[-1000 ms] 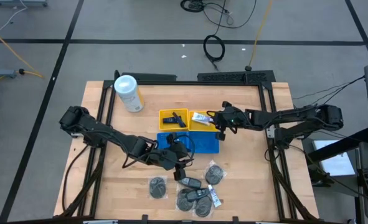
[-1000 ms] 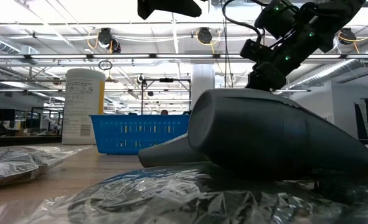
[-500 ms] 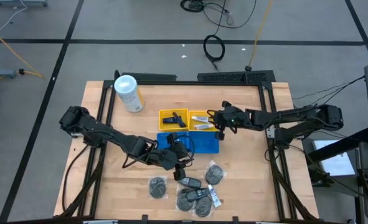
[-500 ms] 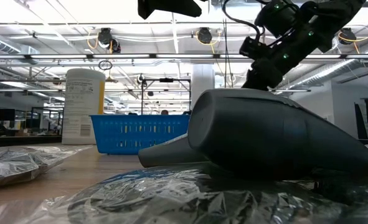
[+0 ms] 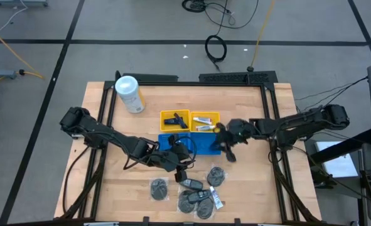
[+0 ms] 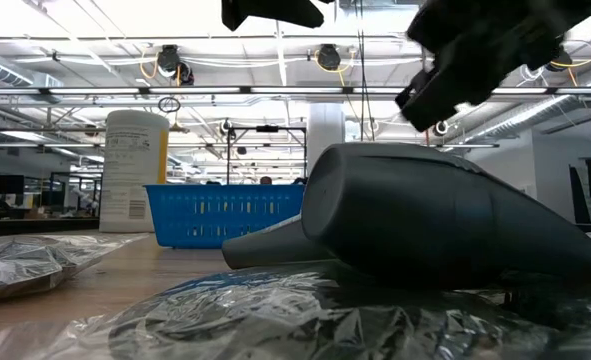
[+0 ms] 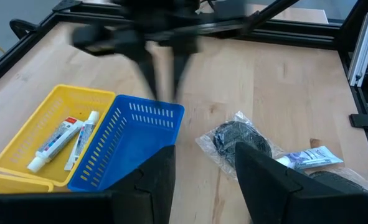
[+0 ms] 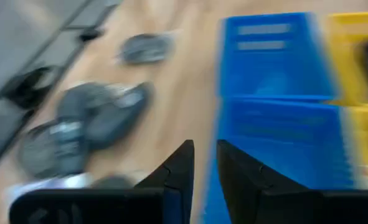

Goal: Pick & Place Travel size toiletries
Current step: Put the toothpaste into the right yellow bin

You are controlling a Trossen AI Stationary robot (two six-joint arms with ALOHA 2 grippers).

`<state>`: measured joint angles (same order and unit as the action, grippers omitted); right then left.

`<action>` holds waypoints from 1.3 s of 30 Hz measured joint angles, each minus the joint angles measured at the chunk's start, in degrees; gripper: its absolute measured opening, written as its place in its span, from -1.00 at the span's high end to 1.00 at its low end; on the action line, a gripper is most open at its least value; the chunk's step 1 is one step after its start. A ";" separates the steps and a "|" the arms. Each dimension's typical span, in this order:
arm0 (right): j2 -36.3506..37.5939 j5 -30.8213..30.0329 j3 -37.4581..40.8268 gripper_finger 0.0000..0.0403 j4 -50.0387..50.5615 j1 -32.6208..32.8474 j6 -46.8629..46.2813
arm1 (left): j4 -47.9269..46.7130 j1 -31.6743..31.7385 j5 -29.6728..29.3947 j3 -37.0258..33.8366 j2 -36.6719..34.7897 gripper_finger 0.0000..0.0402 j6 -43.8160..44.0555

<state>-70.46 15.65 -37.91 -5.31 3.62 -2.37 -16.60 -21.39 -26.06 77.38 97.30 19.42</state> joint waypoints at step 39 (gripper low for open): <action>-18.64 -12.08 -16.98 0.35 14.40 26.20 20.92 | 0.17 0.00 0.00 0.00 0.00 0.20 -0.15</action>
<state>-89.10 3.57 -54.89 9.09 29.82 18.55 -16.43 -21.39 -26.06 77.38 97.30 19.27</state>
